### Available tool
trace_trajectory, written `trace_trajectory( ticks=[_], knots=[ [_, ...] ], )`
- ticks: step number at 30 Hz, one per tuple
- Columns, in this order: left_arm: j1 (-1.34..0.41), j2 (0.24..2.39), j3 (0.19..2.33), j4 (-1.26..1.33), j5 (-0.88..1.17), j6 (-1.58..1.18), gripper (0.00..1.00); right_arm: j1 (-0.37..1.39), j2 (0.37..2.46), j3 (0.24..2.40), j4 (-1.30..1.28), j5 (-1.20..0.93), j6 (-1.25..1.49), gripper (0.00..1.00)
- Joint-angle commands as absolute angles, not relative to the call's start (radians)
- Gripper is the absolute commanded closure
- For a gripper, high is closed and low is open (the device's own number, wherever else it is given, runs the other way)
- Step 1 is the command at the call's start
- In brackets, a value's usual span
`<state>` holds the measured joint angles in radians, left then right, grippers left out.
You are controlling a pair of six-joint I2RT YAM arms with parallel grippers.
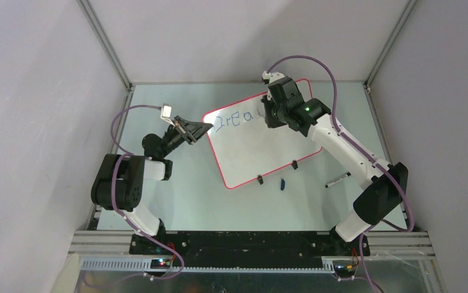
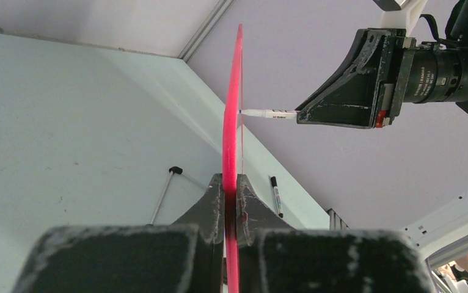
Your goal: Write a sentence on the whiteboard
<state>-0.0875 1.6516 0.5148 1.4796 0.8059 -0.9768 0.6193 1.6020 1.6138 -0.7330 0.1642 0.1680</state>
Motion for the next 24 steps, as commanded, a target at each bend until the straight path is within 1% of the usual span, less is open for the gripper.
trace_trajectory(
  ticks=[1, 24],
  knots=[
    [-0.107, 1.646, 0.537, 1.532, 0.855, -0.934, 1.0, 0.616, 1.573, 1.604, -0.713, 0.16, 0.178, 1.0],
    [-0.106, 1.644, 0.537, 1.532, 0.856, -0.933, 1.0, 0.613, 1.648, 1.739, -0.738, 0.175, 0.163, 1.0]
  ],
)
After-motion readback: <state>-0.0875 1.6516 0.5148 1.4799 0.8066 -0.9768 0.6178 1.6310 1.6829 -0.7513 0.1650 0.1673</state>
